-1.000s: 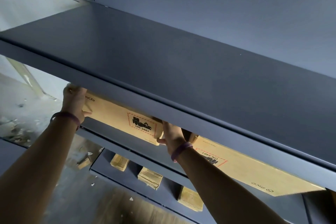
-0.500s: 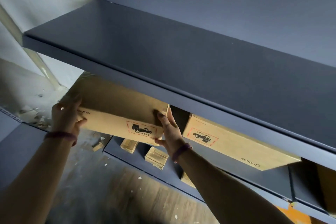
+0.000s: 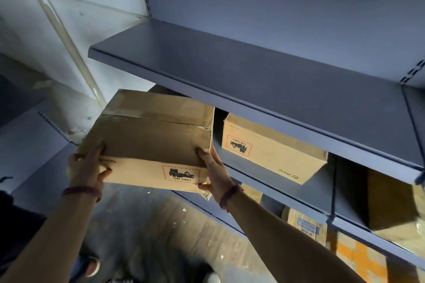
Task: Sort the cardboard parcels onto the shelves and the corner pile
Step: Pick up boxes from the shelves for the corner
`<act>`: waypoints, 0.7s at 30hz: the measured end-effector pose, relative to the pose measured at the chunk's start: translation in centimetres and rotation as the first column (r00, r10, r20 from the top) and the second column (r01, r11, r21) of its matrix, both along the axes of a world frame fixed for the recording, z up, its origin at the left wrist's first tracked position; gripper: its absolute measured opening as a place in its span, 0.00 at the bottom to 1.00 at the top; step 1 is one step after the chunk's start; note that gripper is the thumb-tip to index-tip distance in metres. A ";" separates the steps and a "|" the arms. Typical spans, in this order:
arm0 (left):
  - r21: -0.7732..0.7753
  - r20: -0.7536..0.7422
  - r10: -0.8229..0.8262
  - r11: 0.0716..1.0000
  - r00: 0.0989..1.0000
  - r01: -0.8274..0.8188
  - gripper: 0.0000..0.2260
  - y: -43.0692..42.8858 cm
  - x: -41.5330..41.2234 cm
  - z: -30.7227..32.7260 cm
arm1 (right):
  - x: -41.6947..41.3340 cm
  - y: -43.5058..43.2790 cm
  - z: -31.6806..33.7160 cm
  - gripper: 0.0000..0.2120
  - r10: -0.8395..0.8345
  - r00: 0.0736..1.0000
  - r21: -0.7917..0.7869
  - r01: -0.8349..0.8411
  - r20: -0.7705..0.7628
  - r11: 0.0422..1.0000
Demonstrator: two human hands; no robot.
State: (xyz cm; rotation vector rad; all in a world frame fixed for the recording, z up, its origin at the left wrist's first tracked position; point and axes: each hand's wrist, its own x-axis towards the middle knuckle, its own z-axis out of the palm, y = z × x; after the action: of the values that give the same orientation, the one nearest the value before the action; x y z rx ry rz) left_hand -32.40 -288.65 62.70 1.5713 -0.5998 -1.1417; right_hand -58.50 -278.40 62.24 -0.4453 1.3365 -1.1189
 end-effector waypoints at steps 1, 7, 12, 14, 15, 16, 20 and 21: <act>0.002 0.022 -0.002 1.000 1.000 0.002 0.26 2.0 -0.4 0.4 | -0.5 1.6 0.3 0.18 0.011 1.000 0.001 -0.011 -0.003 1.000; 0.034 0.053 -0.003 0.999 0.999 0.001 0.27 13.9 -3.7 1.8 | -4.6 13.4 1.7 0.08 -0.023 0.999 0.034 0.022 0.031 0.999; 0.113 0.042 -0.110 0.988 0.993 0.105 0.28 23.7 -7.4 2.8 | -8.7 23.9 2.3 0.06 -0.045 0.999 0.068 0.047 -0.024 0.997; 0.138 0.047 -0.182 0.975 0.982 0.174 0.33 27.1 -9.1 3.1 | -10.3 27.5 2.8 0.08 -0.059 0.997 0.091 0.062 -0.040 0.994; 0.137 0.054 -0.198 0.972 0.979 0.189 0.33 28.6 -9.9 3.5 | -11.1 29.1 3.2 0.09 -0.070 0.997 0.111 0.074 -0.045 0.991; 0.138 0.074 -0.210 0.970 0.975 0.199 0.32 29.9 -10.7 4.0 | -11.8 30.7 3.4 0.11 -0.076 0.996 0.132 0.082 -0.051 0.988; 0.211 0.170 -0.332 0.932 0.928 0.295 0.28 34.0 -13.7 5.7 | -14.2 36.5 4.4 0.17 -0.100 0.992 0.194 0.114 -0.079 0.974; 0.206 0.191 -0.368 0.921 0.910 0.329 0.25 35.1 -14.4 6.2 | -14.7 37.8 4.7 0.16 -0.118 0.989 0.204 0.134 -0.086 0.970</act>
State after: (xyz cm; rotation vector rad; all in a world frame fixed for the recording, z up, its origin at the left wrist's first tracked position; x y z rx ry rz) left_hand -46.85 -253.53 68.89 1.8036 -0.9914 -1.3145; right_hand -73.20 -240.64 66.93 -0.2510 1.5466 -1.0596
